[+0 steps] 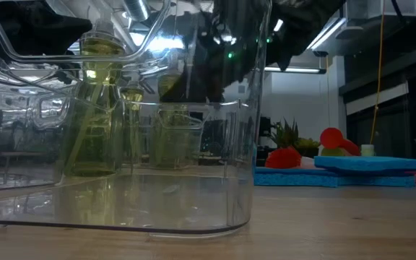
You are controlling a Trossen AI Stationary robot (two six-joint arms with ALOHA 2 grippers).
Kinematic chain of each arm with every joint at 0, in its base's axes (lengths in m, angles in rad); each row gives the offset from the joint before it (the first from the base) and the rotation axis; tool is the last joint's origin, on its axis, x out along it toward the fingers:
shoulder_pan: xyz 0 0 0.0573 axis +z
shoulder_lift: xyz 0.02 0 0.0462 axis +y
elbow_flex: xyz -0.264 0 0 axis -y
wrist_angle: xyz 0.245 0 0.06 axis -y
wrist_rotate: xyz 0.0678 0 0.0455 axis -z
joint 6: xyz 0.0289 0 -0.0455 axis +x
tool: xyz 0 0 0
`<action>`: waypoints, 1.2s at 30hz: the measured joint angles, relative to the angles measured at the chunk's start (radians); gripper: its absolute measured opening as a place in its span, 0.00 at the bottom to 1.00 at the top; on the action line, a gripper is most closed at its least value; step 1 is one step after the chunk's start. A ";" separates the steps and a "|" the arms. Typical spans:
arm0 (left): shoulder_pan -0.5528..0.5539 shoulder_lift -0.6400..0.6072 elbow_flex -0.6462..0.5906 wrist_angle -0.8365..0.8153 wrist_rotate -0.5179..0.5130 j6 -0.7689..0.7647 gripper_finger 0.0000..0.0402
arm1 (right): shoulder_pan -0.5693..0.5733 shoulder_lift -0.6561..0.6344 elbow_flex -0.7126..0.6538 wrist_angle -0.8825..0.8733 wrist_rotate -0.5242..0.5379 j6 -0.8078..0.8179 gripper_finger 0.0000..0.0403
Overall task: Pick & Place Kitchen Sink Supplies
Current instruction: Adjust the top transparent bin
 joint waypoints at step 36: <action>0.000 0.000 0.000 0.000 0.000 0.000 0.03 | -0.079 0.059 0.011 -0.137 0.576 0.153 0.03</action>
